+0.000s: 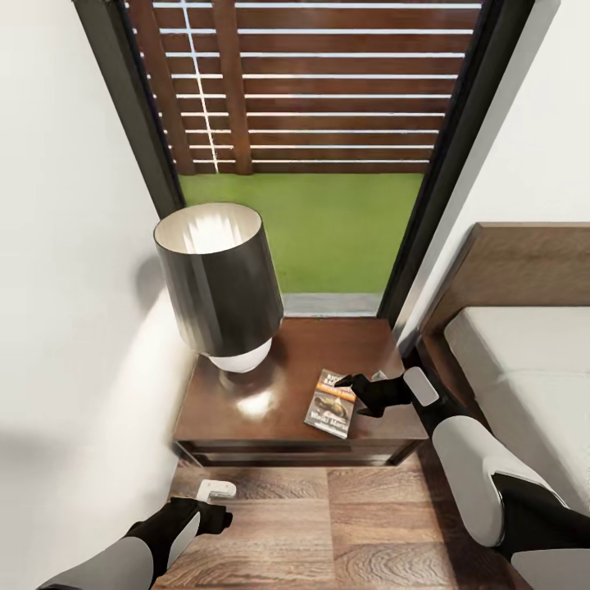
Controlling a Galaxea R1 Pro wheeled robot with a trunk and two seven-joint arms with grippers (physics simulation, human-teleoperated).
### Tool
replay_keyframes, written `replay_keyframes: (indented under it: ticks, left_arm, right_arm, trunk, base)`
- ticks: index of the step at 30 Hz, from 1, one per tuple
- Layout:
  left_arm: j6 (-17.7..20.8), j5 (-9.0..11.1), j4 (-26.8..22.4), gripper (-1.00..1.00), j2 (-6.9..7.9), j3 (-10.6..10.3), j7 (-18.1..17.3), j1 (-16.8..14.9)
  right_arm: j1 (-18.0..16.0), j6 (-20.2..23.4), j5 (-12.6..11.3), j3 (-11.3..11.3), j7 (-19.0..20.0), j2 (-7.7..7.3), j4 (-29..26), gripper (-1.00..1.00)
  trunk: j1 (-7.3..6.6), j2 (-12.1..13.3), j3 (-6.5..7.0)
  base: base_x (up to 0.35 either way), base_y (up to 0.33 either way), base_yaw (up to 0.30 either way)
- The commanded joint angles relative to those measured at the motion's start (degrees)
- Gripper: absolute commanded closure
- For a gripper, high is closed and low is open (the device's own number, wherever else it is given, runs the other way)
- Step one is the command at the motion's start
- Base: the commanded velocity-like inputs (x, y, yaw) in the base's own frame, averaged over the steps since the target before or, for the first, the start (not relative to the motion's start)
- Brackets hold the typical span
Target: In the bedroom, move the book from the bed onto either nightstand, and place the two sandals side by side next to the bed.
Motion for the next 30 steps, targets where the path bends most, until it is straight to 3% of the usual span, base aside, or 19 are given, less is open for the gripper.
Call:
replay_keyframes:
  ticks: [1,17,30]
  left_arm:
    - [0.3,0.4,-0.1,-1.00,0.04,-0.5,0.0,0.0]
    - [0.3,0.4,-0.1,-1.00,0.04,-0.5,0.0,0.0]
    - [0.3,0.4,-0.1,-1.00,0.05,-0.5,0.0,0.0]
  right_arm:
    - [0.0,0.3,0.0,-0.2,-0.1,0.03,0.0,-1.00]
    - [0.1,-0.9,-2.4,-0.1,0.4,0.19,-0.7,-1.00]
    - [0.1,-1.5,-2.8,0.3,0.6,0.41,-0.7,-1.00]
  trunk:
    - [-0.23,0.4,0.15]
    - [-3.75,6.8,3.02]
    - [-6.60,12.0,5.35]
  base:
    - [0.000,0.000,0.000]
    - [0.000,0.000,0.000]
    - [0.000,0.000,0.000]
